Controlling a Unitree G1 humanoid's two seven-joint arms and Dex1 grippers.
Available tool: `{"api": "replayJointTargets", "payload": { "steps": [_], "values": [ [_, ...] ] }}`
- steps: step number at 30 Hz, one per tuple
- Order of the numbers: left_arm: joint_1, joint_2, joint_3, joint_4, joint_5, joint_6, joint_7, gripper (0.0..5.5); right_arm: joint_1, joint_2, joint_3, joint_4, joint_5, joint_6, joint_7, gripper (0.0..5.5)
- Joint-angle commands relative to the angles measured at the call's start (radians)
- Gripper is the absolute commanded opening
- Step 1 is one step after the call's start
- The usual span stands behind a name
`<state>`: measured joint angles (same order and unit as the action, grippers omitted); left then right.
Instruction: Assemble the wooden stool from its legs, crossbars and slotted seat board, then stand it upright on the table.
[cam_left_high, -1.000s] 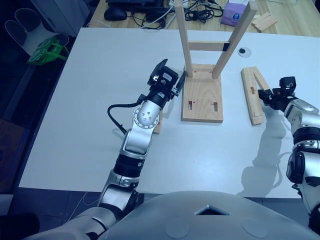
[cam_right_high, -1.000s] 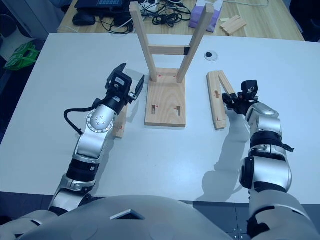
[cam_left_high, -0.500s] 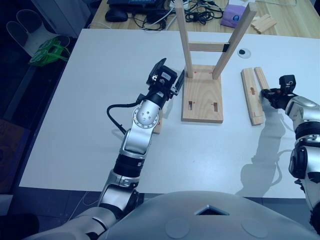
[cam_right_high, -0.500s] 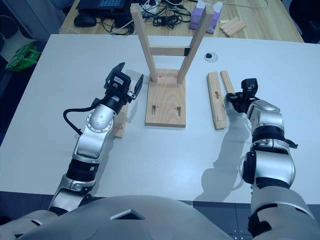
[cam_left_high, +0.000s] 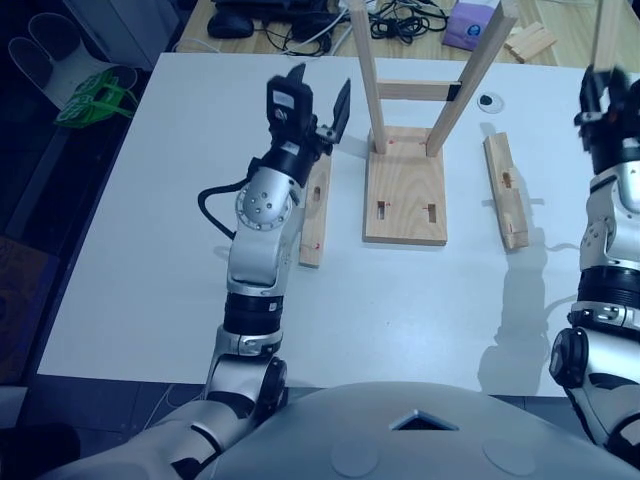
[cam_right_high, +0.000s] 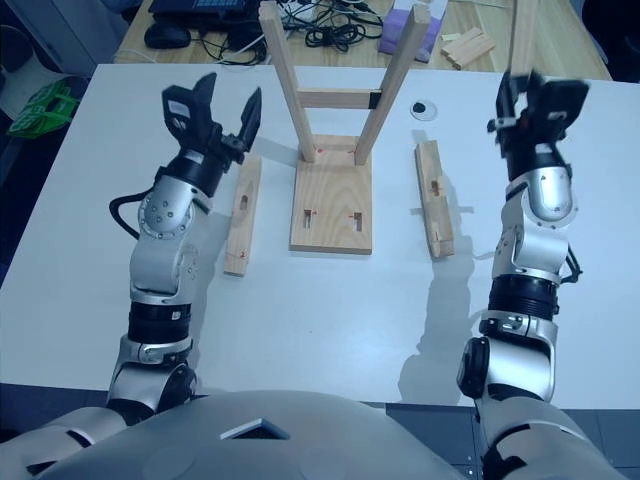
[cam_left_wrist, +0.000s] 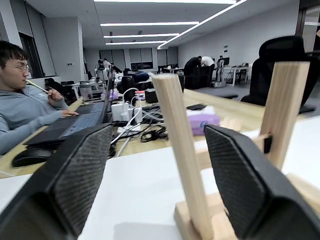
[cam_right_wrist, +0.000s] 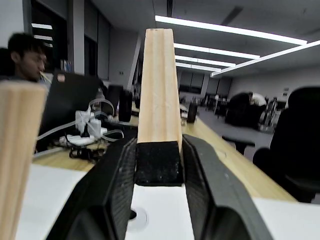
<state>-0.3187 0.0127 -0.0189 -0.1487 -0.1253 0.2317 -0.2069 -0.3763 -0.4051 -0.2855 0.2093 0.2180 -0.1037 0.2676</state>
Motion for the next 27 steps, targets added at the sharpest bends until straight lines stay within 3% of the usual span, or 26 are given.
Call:
{"api": "replayJointTargets", "payload": {
  "steps": [1, 6, 9, 13, 27],
  "values": [
    [-0.05, -0.064, 0.124, -0.056, -0.268, 0.141, -0.008, 3.34, -0.006, -0.005, 0.005, -0.241, 0.024, 0.019, -0.01, 1.29],
    [-0.095, -0.115, 0.239, -0.105, -0.668, 0.331, -0.002, 3.34, 0.028, -0.029, 0.159, -0.487, 0.116, 0.147, 0.155, 1.29],
    [-0.13, -0.112, 0.252, -0.111, -0.774, 0.366, 0.002, 3.34, 0.101, -0.049, 0.248, -0.557, 0.164, 0.222, 0.268, 1.29],
    [-0.115, -0.09, 0.241, -0.162, -0.888, 0.403, -0.028, 3.34, 0.137, -0.048, 0.281, -0.585, 0.162, 0.243, 0.309, 1.29],
    [-0.09, -0.089, 0.168, -0.169, -0.937, 0.387, -0.015, 3.17, 0.11, 0.001, 0.363, -0.578, 0.191, 0.304, 0.374, 1.29]
  ]
}}
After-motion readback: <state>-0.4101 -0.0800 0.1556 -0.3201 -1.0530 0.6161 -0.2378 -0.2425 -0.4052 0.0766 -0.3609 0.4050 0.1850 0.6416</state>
